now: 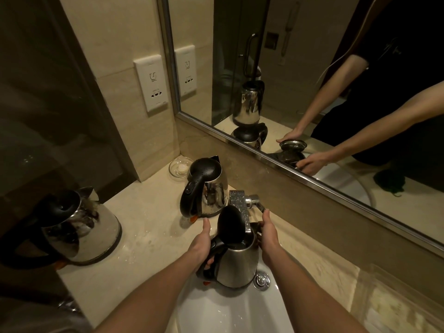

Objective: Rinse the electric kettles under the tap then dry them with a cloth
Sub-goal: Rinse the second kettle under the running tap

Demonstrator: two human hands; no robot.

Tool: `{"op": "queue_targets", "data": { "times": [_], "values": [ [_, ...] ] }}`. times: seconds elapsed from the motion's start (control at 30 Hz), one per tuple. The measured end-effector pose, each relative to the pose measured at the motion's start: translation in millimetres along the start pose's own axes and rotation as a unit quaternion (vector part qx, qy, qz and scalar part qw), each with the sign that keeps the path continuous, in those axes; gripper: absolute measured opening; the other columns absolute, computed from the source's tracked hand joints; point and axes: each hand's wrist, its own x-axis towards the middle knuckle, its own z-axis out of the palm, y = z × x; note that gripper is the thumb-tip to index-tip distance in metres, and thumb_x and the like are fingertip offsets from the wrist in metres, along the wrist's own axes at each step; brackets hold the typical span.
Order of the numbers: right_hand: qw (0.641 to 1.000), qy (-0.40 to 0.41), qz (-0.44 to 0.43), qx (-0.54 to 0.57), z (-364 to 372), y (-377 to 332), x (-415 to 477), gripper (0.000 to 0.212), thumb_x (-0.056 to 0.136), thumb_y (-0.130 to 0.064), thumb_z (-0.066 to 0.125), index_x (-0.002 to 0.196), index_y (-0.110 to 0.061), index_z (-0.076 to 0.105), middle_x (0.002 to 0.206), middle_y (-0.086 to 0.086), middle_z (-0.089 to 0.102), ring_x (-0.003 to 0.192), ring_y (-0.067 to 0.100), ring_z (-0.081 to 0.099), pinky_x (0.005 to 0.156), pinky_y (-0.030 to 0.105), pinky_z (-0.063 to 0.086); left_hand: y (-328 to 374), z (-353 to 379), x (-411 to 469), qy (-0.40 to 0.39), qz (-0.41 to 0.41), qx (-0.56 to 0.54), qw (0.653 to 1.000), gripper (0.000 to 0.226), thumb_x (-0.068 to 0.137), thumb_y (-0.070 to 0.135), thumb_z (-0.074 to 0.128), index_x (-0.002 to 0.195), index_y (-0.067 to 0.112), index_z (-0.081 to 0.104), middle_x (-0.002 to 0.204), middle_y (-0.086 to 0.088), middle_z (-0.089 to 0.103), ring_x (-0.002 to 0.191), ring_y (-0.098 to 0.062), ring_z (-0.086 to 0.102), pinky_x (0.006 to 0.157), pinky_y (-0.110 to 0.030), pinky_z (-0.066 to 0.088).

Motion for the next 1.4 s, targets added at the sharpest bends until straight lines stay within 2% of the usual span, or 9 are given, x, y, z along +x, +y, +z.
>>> {"op": "queue_targets", "data": {
  "times": [0.27, 0.5, 0.67, 0.73, 1.07, 1.17, 1.27, 1.33, 1.4],
  "values": [
    [1.000, -0.003, 0.000, -0.005, 1, -1, -1, 0.077, 0.097, -0.066, 0.032, 0.143, -0.006, 0.046, 0.143, 0.015, 0.052, 0.134, 0.032, 0.044, 0.116, 0.047, 0.028, 1, -1, -6, -0.005, 0.006, -0.002, 1.000, 0.084, 0.092, 0.078, 0.009, 0.066, 0.008, 0.049, 0.043, -0.004, 0.044, 0.036, -0.014, 0.042, 0.046, -0.025, 0.040],
    [1.000, 0.001, 0.004, -0.010, 3, 0, -4, 0.080, 0.095, -0.069, 0.030, 0.147, -0.009, 0.041, 0.146, 0.016, 0.048, 0.135, 0.034, 0.042, 0.115, 0.048, 0.028, 1, -1, -5, 0.001, -0.002, -0.008, 1.000, 0.085, 0.091, 0.079, 0.011, 0.087, 0.008, 0.056, 0.047, -0.004, 0.045, 0.038, -0.015, 0.042, 0.045, -0.025, 0.038],
    [1.000, -0.005, 0.006, -0.009, 2, -2, -7, 0.074, 0.099, -0.063, 0.031, 0.143, -0.005, 0.046, 0.139, 0.017, 0.055, 0.129, 0.033, 0.048, 0.104, 0.041, 0.033, 0, -2, -5, 0.002, -0.009, -0.004, 1.000, 0.103, 0.090, 0.081, 0.011, 0.132, -0.001, 0.058, 0.049, -0.005, 0.047, 0.038, -0.015, 0.043, 0.044, -0.024, 0.038],
    [1.000, -0.001, 0.007, -0.012, 1, -3, -8, 0.073, 0.099, -0.062, 0.031, 0.144, -0.006, 0.045, 0.139, 0.017, 0.055, 0.129, 0.033, 0.048, 0.104, 0.041, 0.033, 0, -2, -6, 0.005, -0.008, -0.003, 1.000, 0.105, 0.089, 0.082, 0.011, 0.138, -0.001, 0.053, 0.048, -0.005, 0.047, 0.038, -0.015, 0.044, 0.043, -0.024, 0.038],
    [1.000, 0.002, 0.004, -0.009, 3, -2, -11, 0.084, 0.093, -0.071, 0.032, 0.142, -0.005, 0.046, 0.147, 0.016, 0.048, 0.134, 0.033, 0.044, 0.114, 0.048, 0.030, 2, -2, -11, 0.001, -0.005, -0.004, 1.000, 0.105, 0.090, 0.081, 0.010, 0.139, 0.000, 0.054, 0.046, -0.003, 0.046, 0.039, -0.015, 0.044, 0.044, -0.024, 0.040],
    [1.000, -0.005, 0.001, -0.005, 3, -5, -12, 0.069, 0.095, -0.069, 0.033, 0.119, -0.007, 0.054, 0.137, 0.019, 0.056, 0.112, 0.029, 0.053, 0.098, 0.041, 0.038, 1, -2, -8, -0.003, 0.000, 0.003, 1.000, 0.102, 0.088, 0.082, 0.010, 0.117, 0.000, 0.063, 0.047, -0.004, 0.044, 0.040, -0.015, 0.043, 0.048, -0.025, 0.039],
    [1.000, -0.003, 0.003, -0.012, 2, -5, -11, 0.079, 0.094, -0.069, 0.034, 0.135, -0.004, 0.052, 0.137, 0.018, 0.056, 0.121, 0.032, 0.052, 0.107, 0.045, 0.035, 1, -2, -11, -0.007, -0.007, 0.004, 1.000, 0.095, 0.085, 0.083, 0.011, 0.087, 0.002, 0.060, 0.046, -0.004, 0.043, 0.039, -0.015, 0.042, 0.049, -0.026, 0.038],
    [1.000, 0.001, 0.004, -0.016, 2, -5, -12, 0.082, 0.094, -0.070, 0.034, 0.138, -0.003, 0.050, 0.136, 0.018, 0.056, 0.127, 0.034, 0.050, 0.109, 0.046, 0.034, 1, -3, -12, -0.010, -0.006, 0.004, 1.000, 0.108, 0.088, 0.082, 0.010, 0.115, -0.008, 0.063, 0.045, -0.004, 0.043, 0.038, -0.016, 0.042, 0.049, -0.026, 0.039],
    [1.000, 0.004, 0.002, -0.016, 2, -4, -11, 0.077, 0.095, -0.069, 0.033, 0.130, -0.003, 0.054, 0.134, 0.018, 0.058, 0.125, 0.034, 0.051, 0.107, 0.045, 0.034, 2, -3, -13, -0.009, -0.003, 0.009, 1.000, 0.110, 0.090, 0.081, 0.009, 0.138, -0.009, 0.050, 0.045, -0.004, 0.043, 0.039, -0.016, 0.042, 0.049, -0.027, 0.039]
  ]
}}
